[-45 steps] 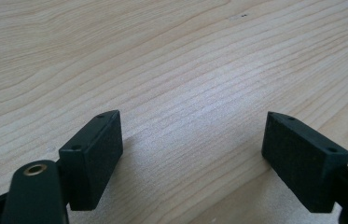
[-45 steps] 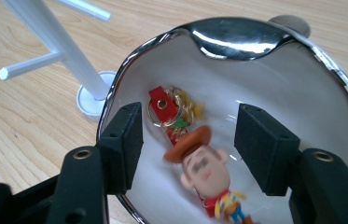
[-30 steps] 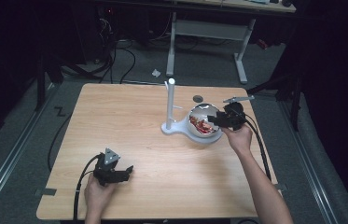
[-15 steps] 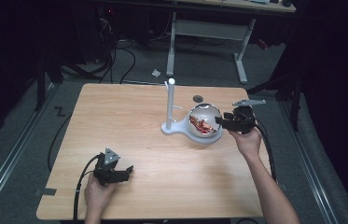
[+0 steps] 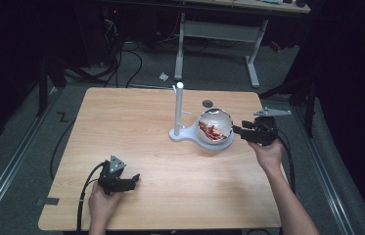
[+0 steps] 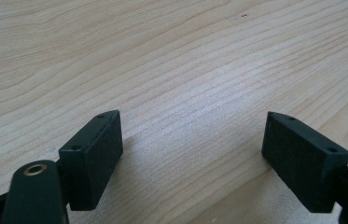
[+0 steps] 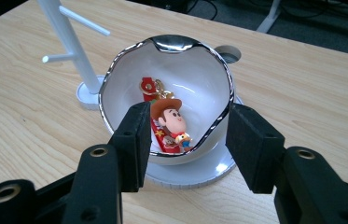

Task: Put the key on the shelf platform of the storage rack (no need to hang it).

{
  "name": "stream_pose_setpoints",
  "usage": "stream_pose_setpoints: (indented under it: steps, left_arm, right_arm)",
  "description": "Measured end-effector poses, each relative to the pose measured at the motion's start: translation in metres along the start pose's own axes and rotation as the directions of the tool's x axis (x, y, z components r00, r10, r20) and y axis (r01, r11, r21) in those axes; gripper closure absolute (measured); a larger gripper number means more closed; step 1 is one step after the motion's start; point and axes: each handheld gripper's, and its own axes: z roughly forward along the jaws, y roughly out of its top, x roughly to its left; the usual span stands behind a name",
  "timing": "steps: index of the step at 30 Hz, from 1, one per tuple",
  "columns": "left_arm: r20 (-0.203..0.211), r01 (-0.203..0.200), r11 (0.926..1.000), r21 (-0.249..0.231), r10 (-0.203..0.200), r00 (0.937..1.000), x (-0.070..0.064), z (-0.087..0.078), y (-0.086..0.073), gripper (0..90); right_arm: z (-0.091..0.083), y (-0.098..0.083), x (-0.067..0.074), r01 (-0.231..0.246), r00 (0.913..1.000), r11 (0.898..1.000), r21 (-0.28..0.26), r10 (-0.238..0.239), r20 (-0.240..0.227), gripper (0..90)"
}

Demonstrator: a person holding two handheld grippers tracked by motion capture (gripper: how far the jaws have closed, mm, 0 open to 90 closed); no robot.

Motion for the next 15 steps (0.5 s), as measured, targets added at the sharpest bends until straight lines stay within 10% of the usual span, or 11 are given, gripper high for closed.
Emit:
stream_pose_setpoints:
  steps: [15]
  left_arm:
    - [0.0, 0.0, 1.0, 0.0, 0.0, 1.0, 0.0, 0.0, 0.0, 20.7]
  right_arm:
    - [-0.024, -0.015, 0.003, -0.007, 0.9999, 0.999, -0.042, 0.006, -0.014, 49.9]
